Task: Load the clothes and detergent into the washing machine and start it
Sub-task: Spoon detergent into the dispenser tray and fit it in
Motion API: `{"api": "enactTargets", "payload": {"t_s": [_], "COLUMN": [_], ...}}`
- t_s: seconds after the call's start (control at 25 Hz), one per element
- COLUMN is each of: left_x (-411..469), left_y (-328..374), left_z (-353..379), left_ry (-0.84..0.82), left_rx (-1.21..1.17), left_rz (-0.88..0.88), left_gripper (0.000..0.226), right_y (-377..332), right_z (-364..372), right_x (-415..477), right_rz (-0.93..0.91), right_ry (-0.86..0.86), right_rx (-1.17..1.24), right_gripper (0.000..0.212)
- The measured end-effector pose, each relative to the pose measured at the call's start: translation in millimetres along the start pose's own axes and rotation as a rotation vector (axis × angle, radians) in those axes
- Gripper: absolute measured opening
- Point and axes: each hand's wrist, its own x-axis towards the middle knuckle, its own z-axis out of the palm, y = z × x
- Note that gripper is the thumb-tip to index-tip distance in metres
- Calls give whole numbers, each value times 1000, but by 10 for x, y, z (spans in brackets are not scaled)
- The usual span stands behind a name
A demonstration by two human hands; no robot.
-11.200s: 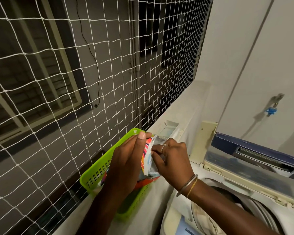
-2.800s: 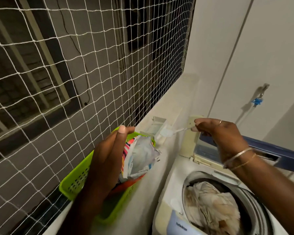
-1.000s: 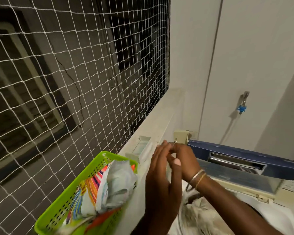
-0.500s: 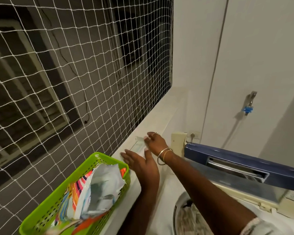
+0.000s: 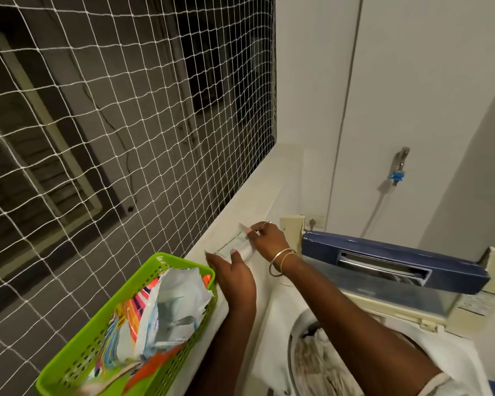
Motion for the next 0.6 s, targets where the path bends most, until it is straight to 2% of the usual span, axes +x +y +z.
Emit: {"api": "enactTargets", "payload": {"t_s": [0.4,0.6], "left_x": [-306,-547], "left_y": [-211,-461], "left_z": [-55,-78], "left_ry": [-236,-327], "left_rx": [-92,13], "left_rz": [38,89], "left_gripper": [51,38], "right_y": [351,700], "right_z": [-484,-607], "right_x": [-851,-1334], "right_rz": [86,143], "right_ry": [339,425], "right_rx": [171,249], "right_gripper": [14,10]}}
